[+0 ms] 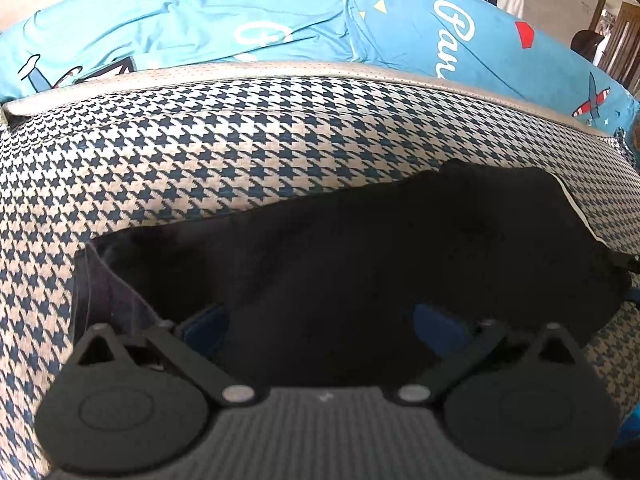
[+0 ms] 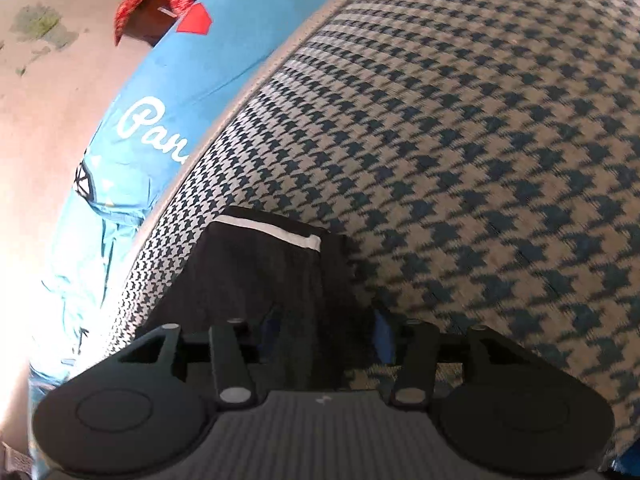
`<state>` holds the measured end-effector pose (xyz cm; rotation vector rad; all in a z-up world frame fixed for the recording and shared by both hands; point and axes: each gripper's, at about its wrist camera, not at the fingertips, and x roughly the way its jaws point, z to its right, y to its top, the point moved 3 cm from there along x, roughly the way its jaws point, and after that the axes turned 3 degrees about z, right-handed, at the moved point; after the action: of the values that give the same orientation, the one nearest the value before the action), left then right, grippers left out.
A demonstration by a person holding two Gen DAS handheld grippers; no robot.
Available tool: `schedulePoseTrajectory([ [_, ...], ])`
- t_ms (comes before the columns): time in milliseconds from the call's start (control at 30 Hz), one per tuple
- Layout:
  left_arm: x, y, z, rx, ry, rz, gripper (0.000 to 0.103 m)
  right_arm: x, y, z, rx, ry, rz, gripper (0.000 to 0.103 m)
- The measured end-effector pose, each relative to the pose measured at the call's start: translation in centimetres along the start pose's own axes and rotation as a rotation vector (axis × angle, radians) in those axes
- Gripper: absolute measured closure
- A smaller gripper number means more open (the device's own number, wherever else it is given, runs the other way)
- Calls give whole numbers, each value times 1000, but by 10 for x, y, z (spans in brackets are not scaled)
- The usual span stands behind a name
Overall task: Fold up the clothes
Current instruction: 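Grasp the white-striped edge with the right gripper and lift it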
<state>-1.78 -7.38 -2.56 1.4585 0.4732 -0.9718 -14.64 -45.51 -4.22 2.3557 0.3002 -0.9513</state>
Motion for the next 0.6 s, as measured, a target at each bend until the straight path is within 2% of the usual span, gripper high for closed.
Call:
schedulePoseTrajectory([
  [200, 1, 1, -6, -21, 2, -1, 0, 8, 1, -6, -35, 32, 27, 54],
  [267, 0, 2, -10, -35, 2, -1, 0, 13, 2, -10, -59, 46, 31, 58],
  [333, 0, 2, -13, -48, 0, -1, 0, 18, 3, -12, -86, 44, 33, 72],
  [400, 0, 2, -16, -55, 2, -2, 0, 25, 4, -15, -106, 40, 33, 82],
  [600, -1, 1, -23, -69, 6, -5, 0, 30, 6, -23, -119, 56, 36, 92],
])
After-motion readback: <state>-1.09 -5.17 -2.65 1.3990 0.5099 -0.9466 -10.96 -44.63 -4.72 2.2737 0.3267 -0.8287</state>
